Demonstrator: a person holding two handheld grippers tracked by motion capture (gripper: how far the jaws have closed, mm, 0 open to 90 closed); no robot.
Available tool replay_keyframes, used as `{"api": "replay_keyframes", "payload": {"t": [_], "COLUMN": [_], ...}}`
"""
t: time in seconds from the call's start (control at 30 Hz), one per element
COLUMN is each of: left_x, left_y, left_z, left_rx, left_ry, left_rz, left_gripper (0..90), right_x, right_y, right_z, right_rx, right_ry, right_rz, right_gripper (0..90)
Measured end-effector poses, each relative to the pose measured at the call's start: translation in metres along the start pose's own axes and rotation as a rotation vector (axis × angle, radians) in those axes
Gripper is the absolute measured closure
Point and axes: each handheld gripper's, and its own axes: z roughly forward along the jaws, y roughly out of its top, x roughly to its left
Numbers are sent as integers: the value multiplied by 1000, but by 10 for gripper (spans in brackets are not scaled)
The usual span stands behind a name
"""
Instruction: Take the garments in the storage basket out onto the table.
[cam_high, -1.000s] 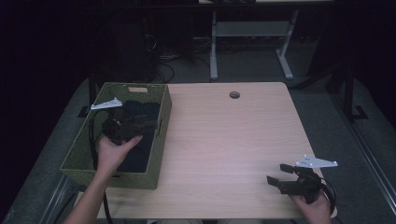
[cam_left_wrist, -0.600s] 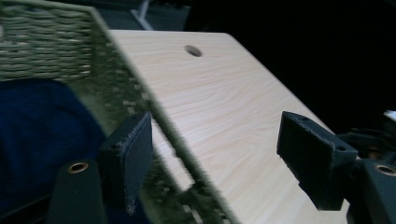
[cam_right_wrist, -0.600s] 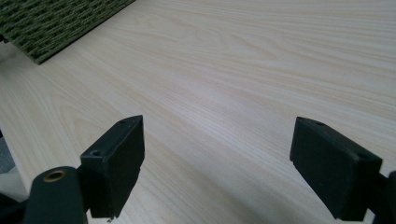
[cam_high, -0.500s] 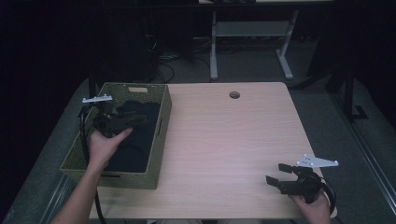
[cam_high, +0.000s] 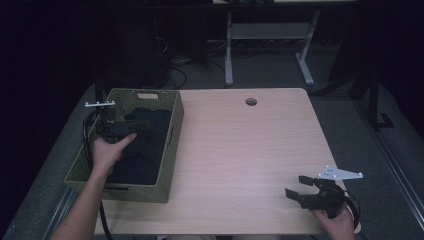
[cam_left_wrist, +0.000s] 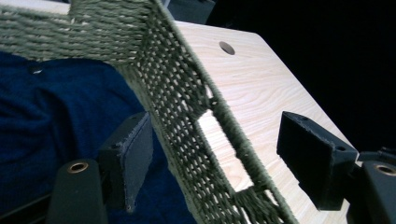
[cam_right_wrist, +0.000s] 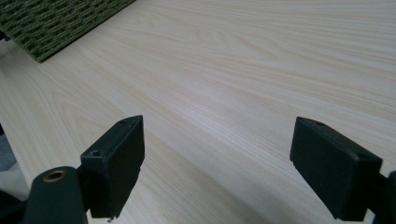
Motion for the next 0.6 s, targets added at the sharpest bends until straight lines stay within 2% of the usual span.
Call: {"api": "replay_keyframes", "payload": {"t": [0.1,0.23,0.6], "left_x": [10,20,34], "left_y": [-1,-2,-1], "left_z": [2,4,13], "left_rx": [20,30,73], "left_ry": [6,28,77], "left_rz": [-35,-60,-95], "left_gripper": [266,266,266], "right_x": [0,4,8], "right_y": [0,2,4], "right_z": [0,1,0], "right_rx": [-5,-1,-7], "right_ry": [18,32,44], "right_rz": [6,4,-13], "right_gripper": [175,175,175]}}
